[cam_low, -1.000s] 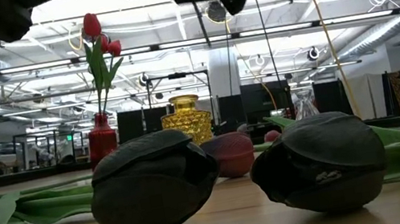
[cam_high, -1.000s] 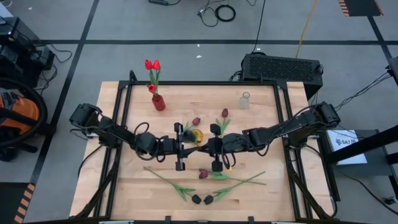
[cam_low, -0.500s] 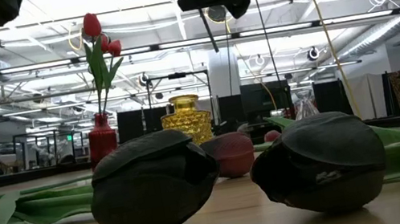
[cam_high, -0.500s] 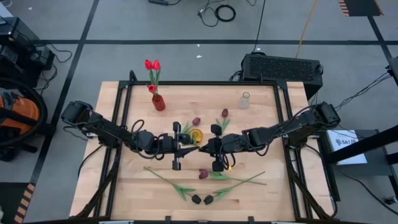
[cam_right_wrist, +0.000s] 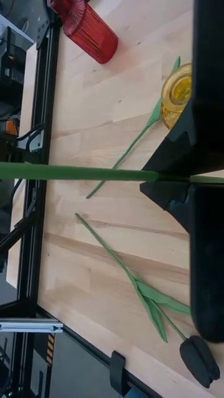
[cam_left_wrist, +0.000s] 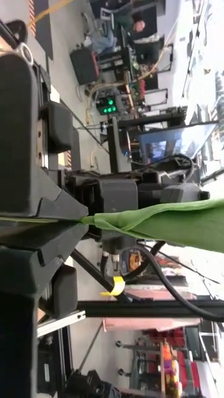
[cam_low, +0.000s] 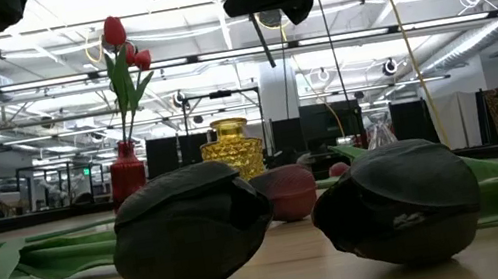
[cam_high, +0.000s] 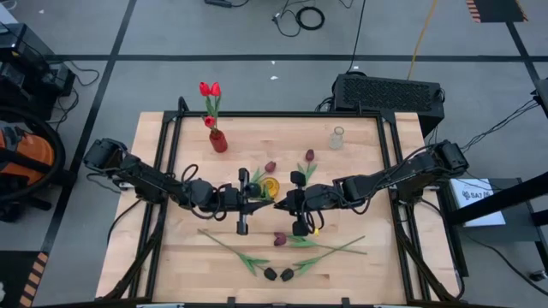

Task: Sort flowers into vase by color
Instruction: Put the top black flower into the yellow vase

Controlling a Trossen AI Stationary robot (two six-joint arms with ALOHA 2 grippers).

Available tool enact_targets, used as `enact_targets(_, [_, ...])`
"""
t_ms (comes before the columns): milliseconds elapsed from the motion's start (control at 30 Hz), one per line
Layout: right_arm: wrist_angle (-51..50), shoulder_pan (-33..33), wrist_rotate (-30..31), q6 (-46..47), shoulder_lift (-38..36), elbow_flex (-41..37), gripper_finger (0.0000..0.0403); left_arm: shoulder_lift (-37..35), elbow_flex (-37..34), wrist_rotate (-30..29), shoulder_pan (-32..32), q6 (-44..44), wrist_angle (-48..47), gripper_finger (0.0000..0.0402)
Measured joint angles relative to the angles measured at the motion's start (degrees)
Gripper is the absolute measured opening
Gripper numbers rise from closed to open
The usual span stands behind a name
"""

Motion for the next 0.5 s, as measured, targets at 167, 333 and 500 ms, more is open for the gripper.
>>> enact_targets(167, [0.0,-0.1,-0.1,1.1,0.0,0.0,0.0019,-0.3,0.0,0.4,0.0,0.0,-0.1,0.0012])
enact_targets(333, [-0.6,-0.3,-0.2,2.7,0.0,0.0,0.0085,-1.0,0.0,0.6,0.0,0.0,0.2,0.0012])
enact_targets(500, [-2.4,-0.3,-0.3,2.0,-0.5,0.0,0.0165,-2.3,0.0,0.7,0.0,-1.9,-2.2,0.0012])
